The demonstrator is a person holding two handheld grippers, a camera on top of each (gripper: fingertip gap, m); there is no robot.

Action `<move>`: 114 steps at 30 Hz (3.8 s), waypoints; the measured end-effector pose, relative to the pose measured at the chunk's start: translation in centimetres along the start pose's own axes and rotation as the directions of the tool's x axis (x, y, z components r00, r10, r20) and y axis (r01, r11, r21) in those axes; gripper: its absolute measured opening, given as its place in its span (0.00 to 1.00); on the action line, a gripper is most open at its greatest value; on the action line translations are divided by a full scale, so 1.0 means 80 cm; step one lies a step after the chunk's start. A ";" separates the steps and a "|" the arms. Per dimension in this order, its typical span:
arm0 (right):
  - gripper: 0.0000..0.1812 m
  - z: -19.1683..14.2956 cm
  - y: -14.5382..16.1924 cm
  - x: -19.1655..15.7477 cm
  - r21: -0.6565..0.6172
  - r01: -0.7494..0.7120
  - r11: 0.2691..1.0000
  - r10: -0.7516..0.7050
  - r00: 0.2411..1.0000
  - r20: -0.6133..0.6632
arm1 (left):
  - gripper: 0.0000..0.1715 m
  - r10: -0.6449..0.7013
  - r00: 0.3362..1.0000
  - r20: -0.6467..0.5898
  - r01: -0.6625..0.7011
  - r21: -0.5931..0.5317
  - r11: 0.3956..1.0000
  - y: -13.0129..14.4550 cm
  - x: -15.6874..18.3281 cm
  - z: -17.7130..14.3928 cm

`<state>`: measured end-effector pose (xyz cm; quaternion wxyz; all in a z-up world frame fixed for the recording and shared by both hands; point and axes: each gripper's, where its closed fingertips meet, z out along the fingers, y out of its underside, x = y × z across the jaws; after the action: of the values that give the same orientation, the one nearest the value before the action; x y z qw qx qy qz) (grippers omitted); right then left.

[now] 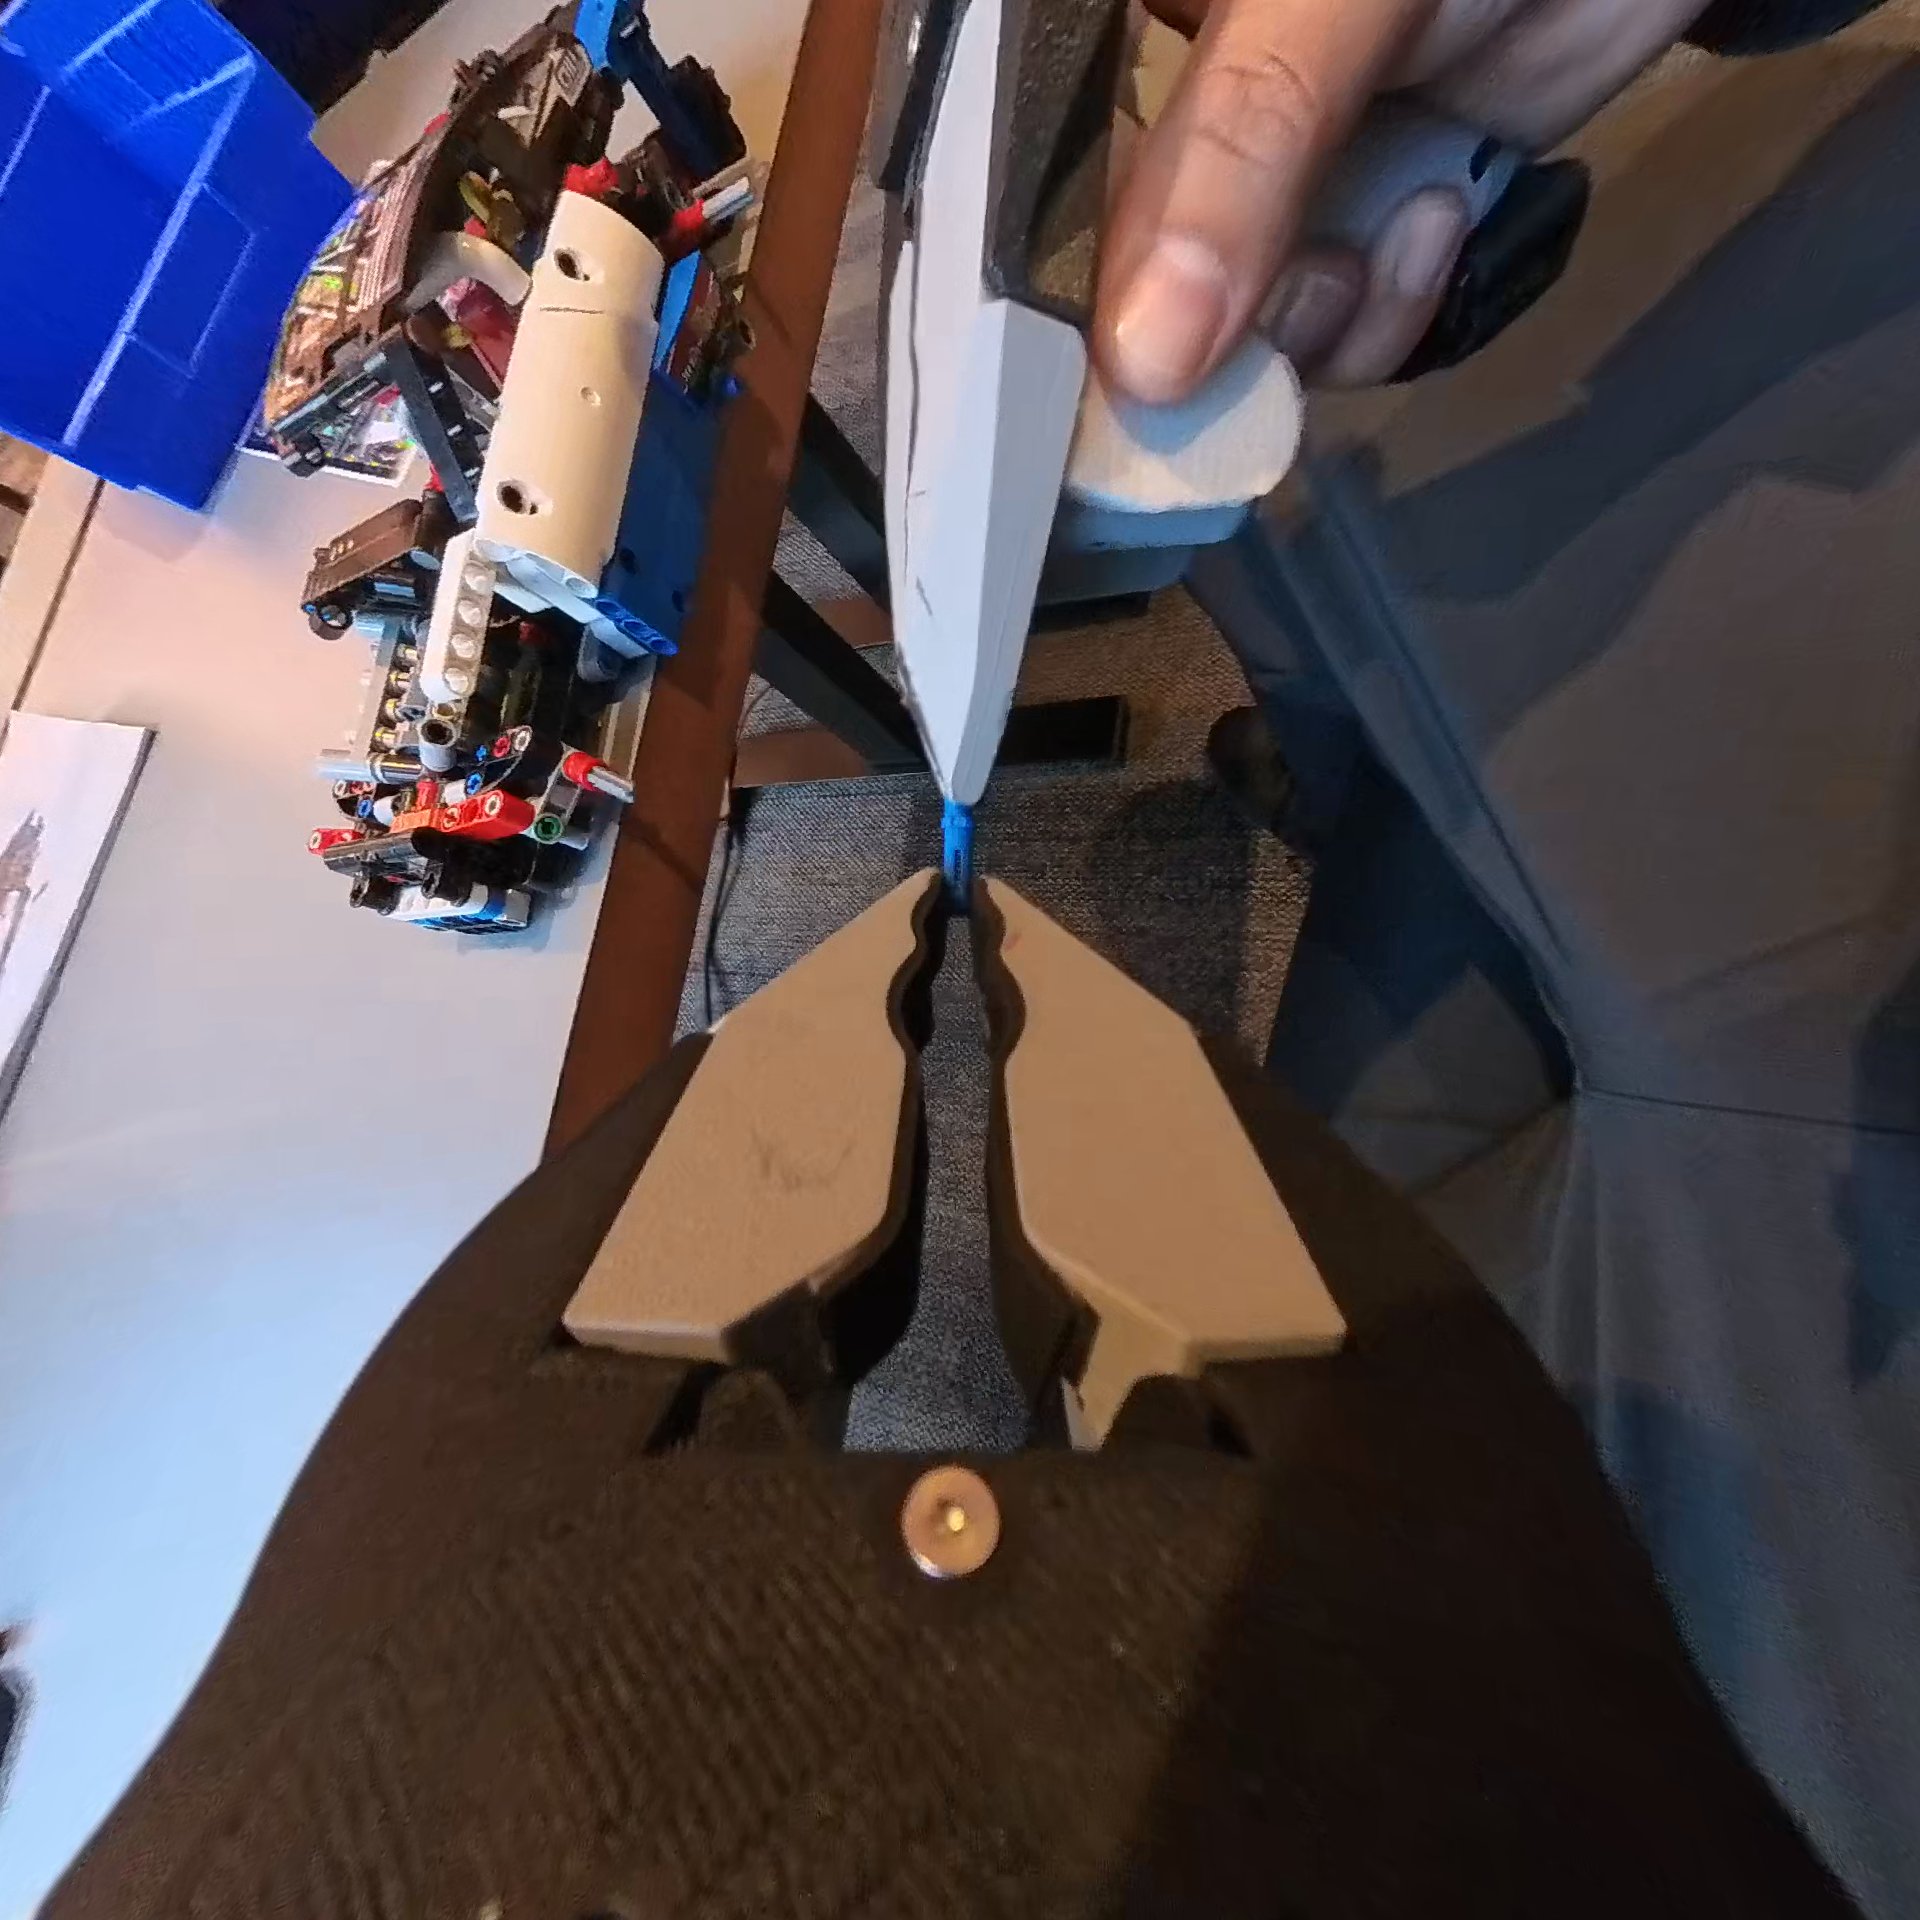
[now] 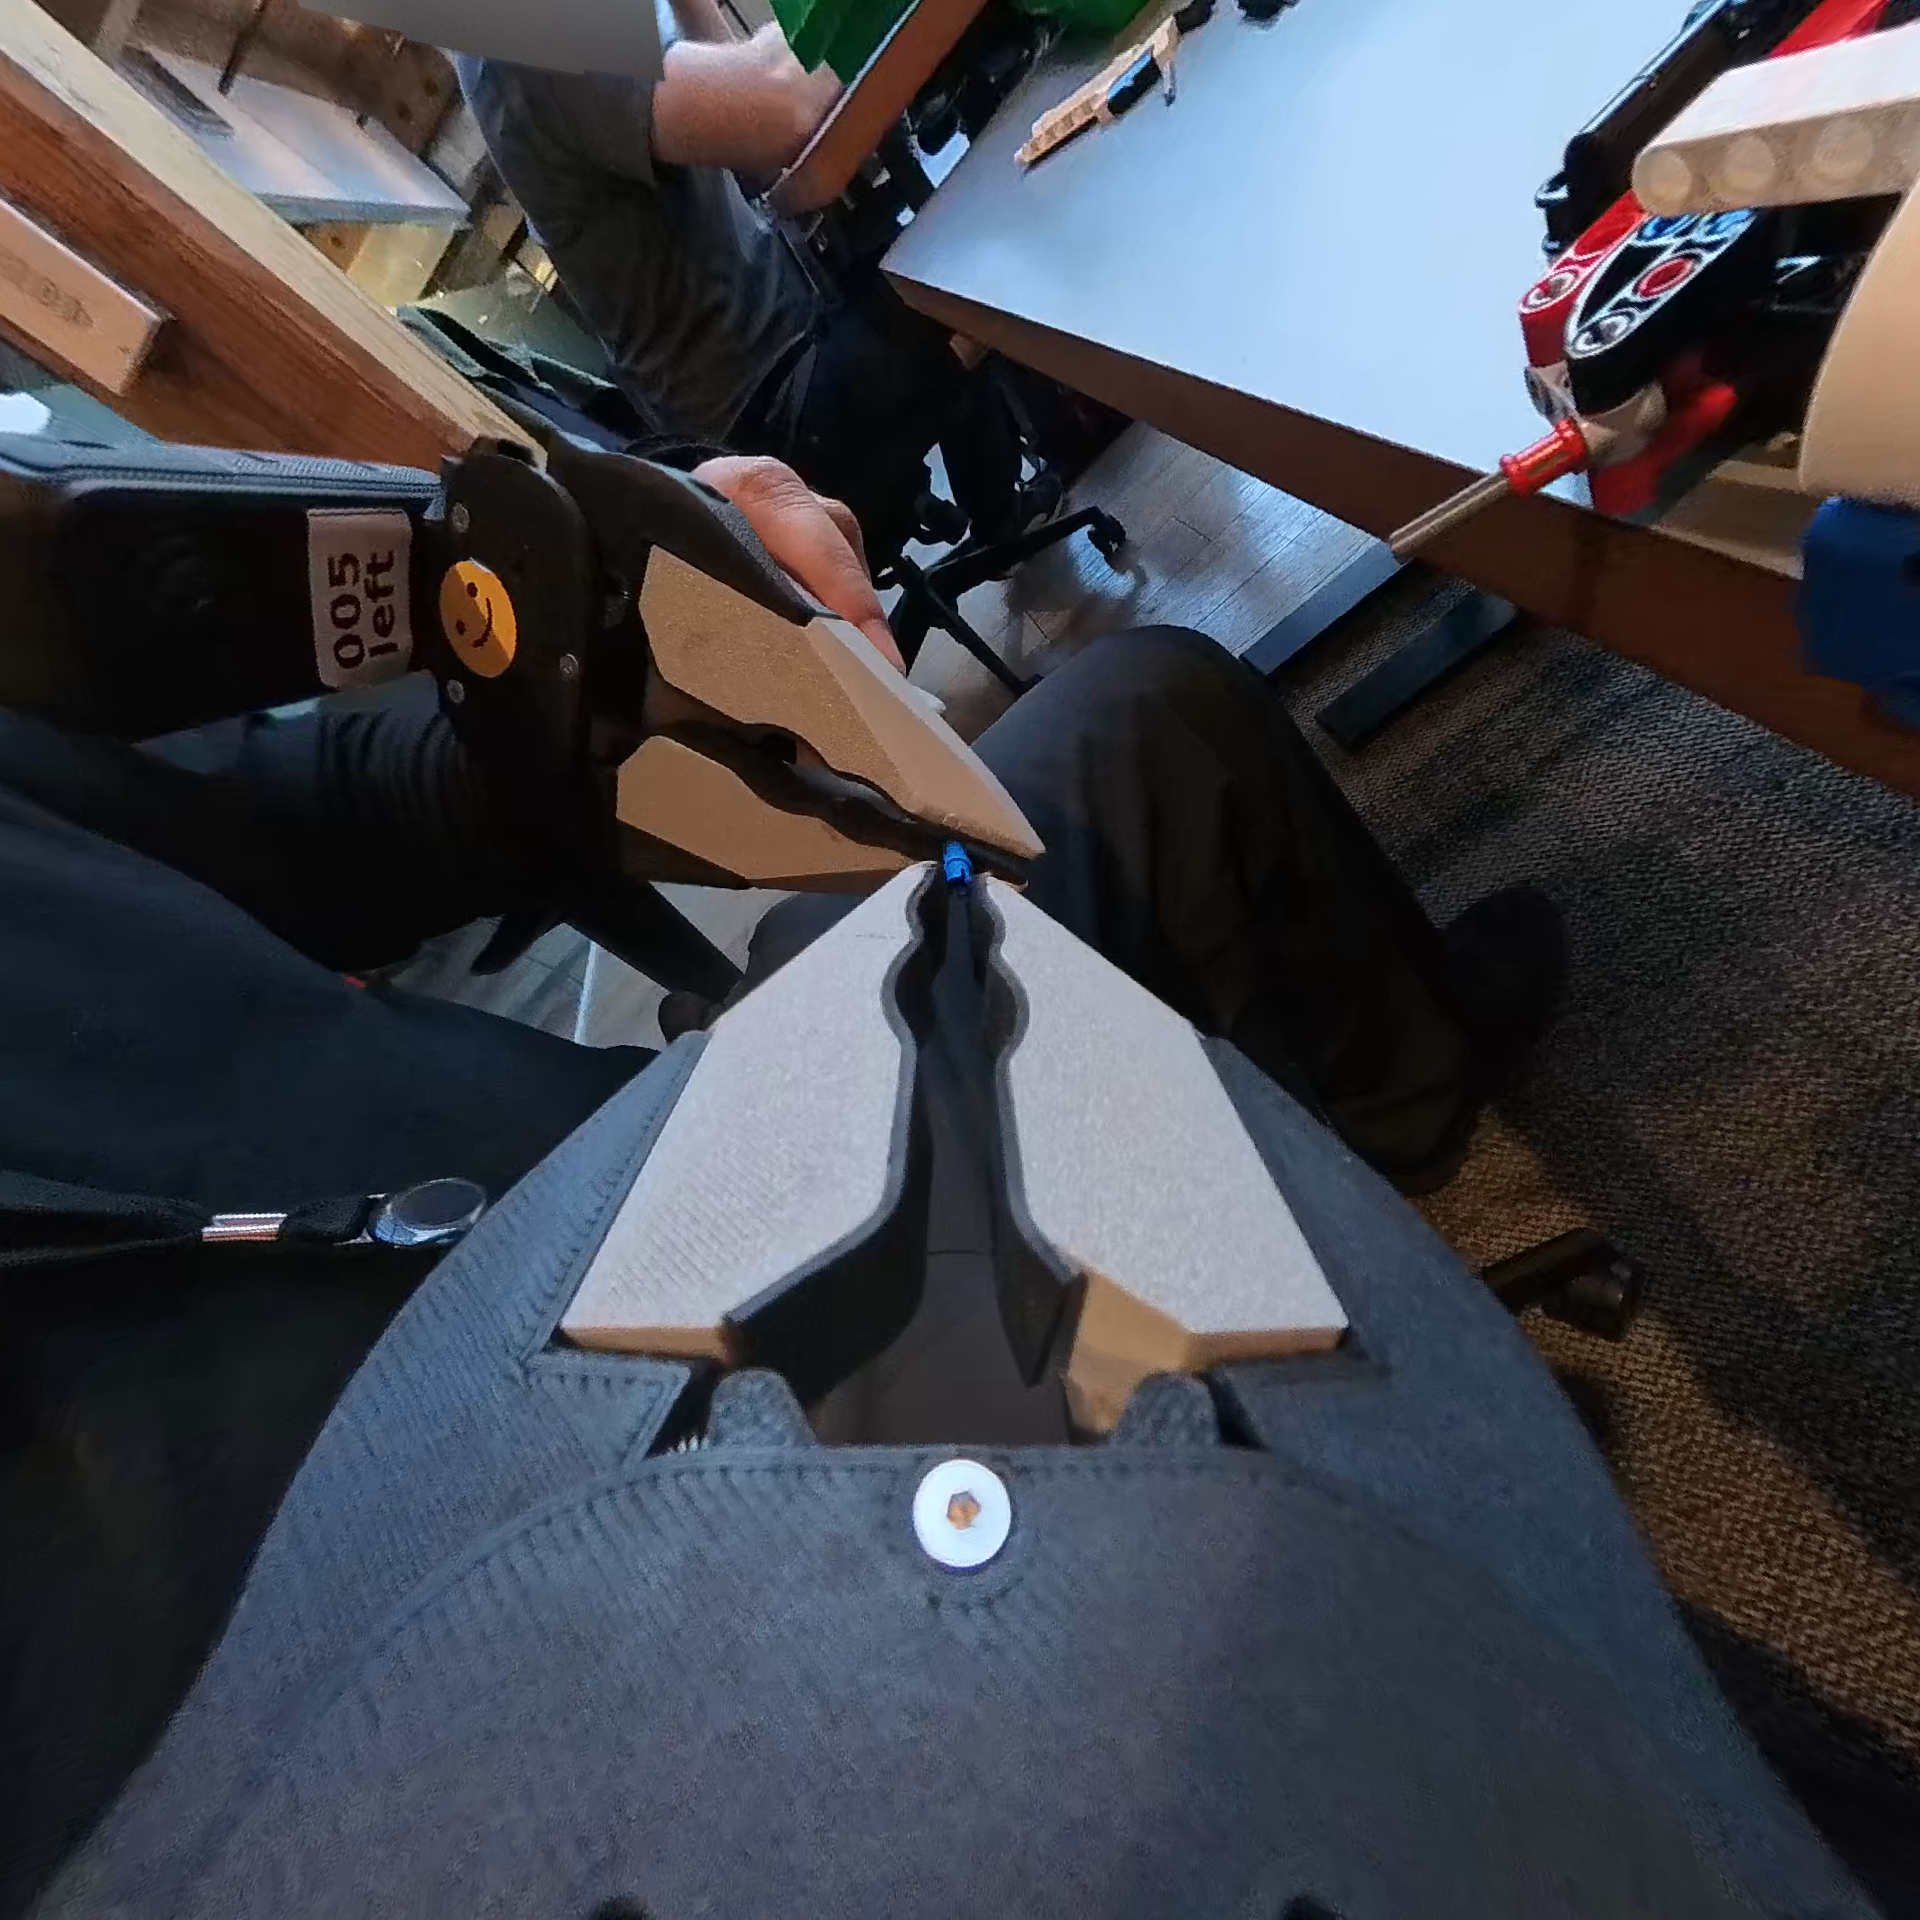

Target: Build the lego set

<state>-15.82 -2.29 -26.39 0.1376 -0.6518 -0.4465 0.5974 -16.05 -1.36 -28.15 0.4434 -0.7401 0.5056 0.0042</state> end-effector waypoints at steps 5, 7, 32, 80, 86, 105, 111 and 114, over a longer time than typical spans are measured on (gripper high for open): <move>0.01 0.001 0.004 0.003 -0.017 0.018 1.000 -0.018 1.000 -0.014 | 0.01 0.024 1.000 0.006 -0.024 -0.016 1.000 0.004 0.002 0.003; 0.01 0.000 0.003 0.003 -0.010 0.028 1.000 -0.028 1.000 -0.012 | 0.01 0.021 1.000 0.009 -0.021 -0.008 1.000 0.002 0.001 0.003; 0.03 0.001 0.004 0.007 -0.041 0.206 0.978 -0.208 0.975 -0.072 | 0.01 0.021 1.000 0.016 -0.021 0.001 1.000 0.002 0.002 0.005; 0.06 0.000 0.004 0.012 -0.050 0.258 0.965 -0.262 0.960 -0.103 | 0.01 0.020 1.000 0.017 -0.020 0.000 1.000 0.006 -0.001 0.006; 0.06 0.000 0.005 0.013 -0.054 0.258 0.965 -0.262 0.959 -0.105 | 0.01 0.022 1.000 0.017 -0.022 -0.001 1.000 0.006 -0.001 0.006; 0.11 -0.011 -0.010 0.008 -0.033 0.377 0.926 -0.378 0.915 -0.142 | 0.01 0.070 0.994 0.087 -0.072 0.027 0.997 -0.001 -0.011 0.000; 0.10 -0.009 -0.008 -0.001 -0.071 0.480 0.874 -0.485 0.861 -0.155 | 0.01 0.208 0.961 0.180 -0.222 0.060 0.973 -0.018 -0.012 -0.008; 0.04 -0.007 -0.006 -0.007 -0.096 0.535 0.839 -0.544 0.824 -0.158 | 0.01 0.260 0.941 0.215 -0.273 0.035 0.961 -0.019 -0.013 -0.007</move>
<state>-15.43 -2.24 -25.53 0.3246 -0.5529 -0.6123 0.4626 -15.66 -0.80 -26.36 0.5129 -0.6456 0.5518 0.1254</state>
